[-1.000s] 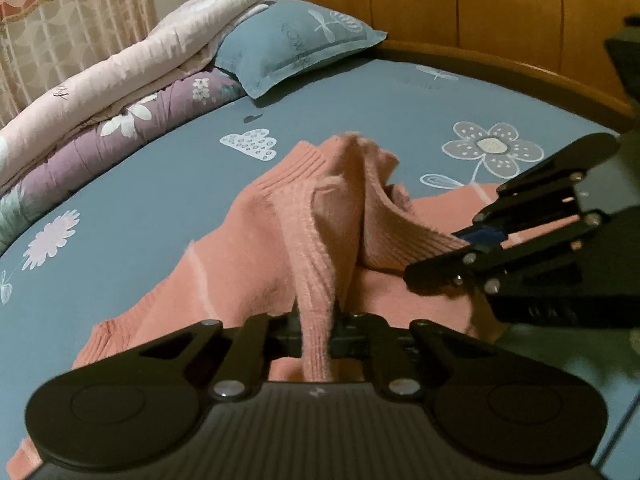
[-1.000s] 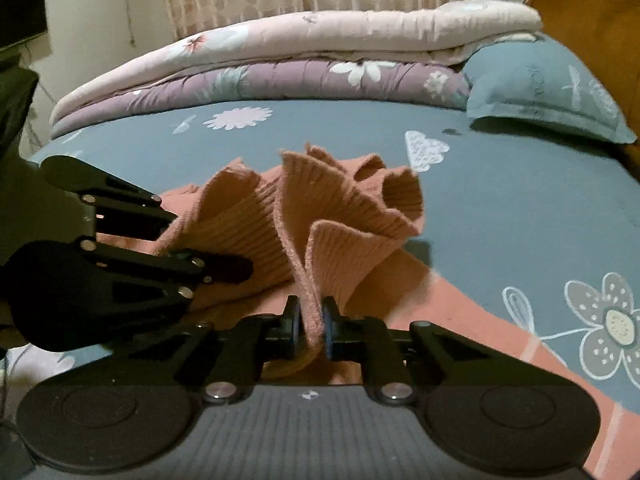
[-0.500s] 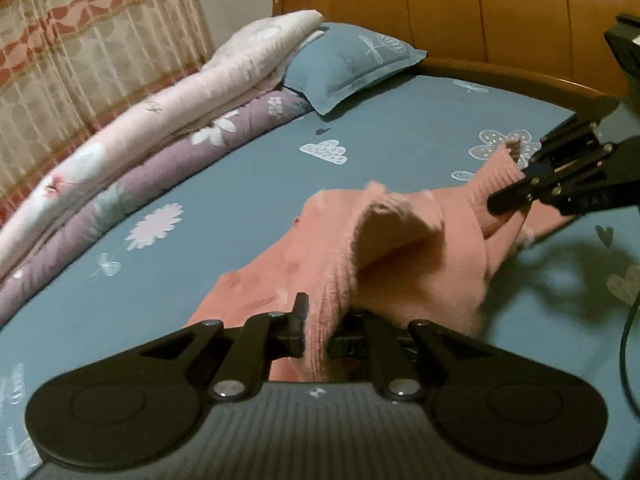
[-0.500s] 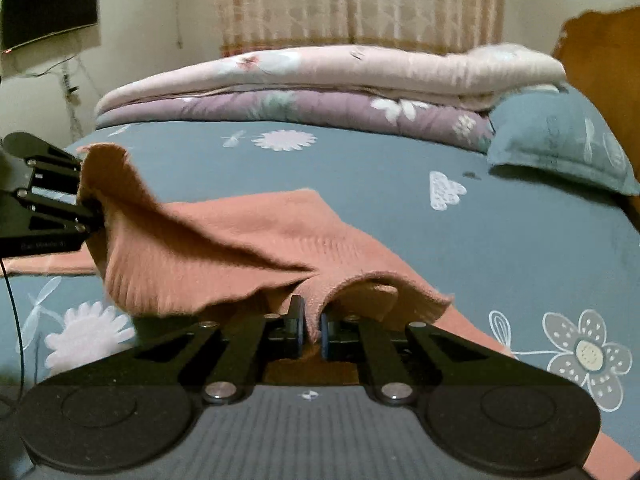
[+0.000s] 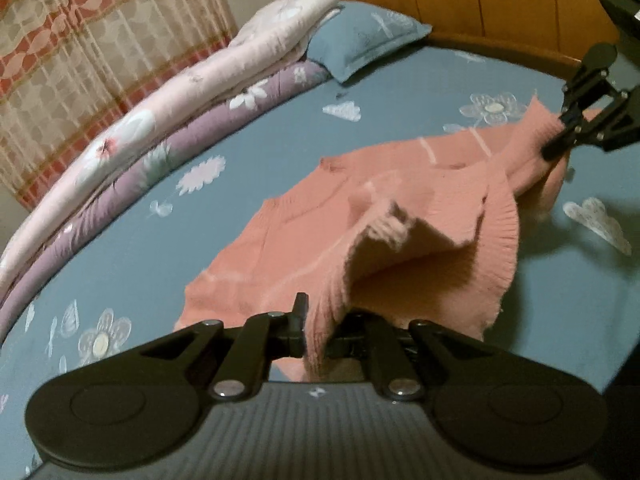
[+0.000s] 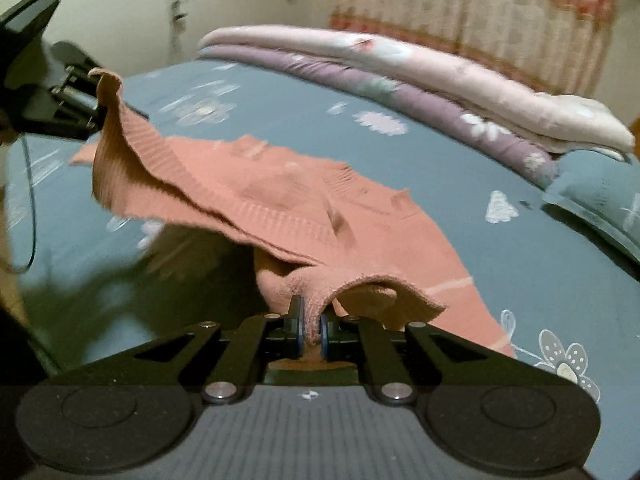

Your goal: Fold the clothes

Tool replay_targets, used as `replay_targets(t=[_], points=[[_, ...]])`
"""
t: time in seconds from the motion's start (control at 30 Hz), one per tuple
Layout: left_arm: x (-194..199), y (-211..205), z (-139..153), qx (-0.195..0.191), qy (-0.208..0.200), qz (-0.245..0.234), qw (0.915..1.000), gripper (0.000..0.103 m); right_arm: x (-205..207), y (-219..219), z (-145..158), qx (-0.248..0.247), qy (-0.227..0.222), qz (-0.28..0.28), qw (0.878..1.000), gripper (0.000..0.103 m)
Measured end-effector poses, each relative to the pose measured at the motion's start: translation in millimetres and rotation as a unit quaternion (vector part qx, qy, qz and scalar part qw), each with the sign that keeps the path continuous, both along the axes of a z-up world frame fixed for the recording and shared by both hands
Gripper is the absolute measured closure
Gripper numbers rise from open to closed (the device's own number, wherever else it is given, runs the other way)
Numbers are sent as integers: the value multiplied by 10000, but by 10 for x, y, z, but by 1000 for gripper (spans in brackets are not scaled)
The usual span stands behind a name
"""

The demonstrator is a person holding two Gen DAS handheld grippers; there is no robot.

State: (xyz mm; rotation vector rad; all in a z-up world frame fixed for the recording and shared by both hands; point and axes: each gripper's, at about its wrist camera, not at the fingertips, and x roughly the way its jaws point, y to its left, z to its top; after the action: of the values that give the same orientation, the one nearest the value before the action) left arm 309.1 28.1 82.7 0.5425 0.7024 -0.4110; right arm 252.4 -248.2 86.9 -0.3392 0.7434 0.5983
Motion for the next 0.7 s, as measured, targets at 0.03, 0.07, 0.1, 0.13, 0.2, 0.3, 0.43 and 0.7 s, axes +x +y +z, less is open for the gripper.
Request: replay_targets(t=[0.03,0.07,0.1,0.13,0.2,0.3,0.43,0.7], points=[[-49,31,8,41,66,-3,10000,97,-38,2,20,-73,85,119,9999,92],[-99,62,16,81,132,-6,9999,97,-73,7,36,-128,173,236,9995,92],[-149,92,22,123,199,-13,9997,97,-100,15,45,-173,280,367,9988,92],[-204,113,13,176,275,-55,9995,97,-145,31,51,-227,388,506,9977,92],[-312,155,-8,277,432,-135,9986,97,-231,64,28,-369,616,791,9943,92],[-417,235,-117,330,780,-183,9962,97,-361,129,-72,-646,1024,1199,9854,92],[-525,312,-387,495,1216,-278,9910,97,-467,196,-332,-896,1567,1528,9716,92],[-620,358,-1084,876,1783,-353,9794,95,-699,311,-1069,-1397,2505,1742,9420,91]])
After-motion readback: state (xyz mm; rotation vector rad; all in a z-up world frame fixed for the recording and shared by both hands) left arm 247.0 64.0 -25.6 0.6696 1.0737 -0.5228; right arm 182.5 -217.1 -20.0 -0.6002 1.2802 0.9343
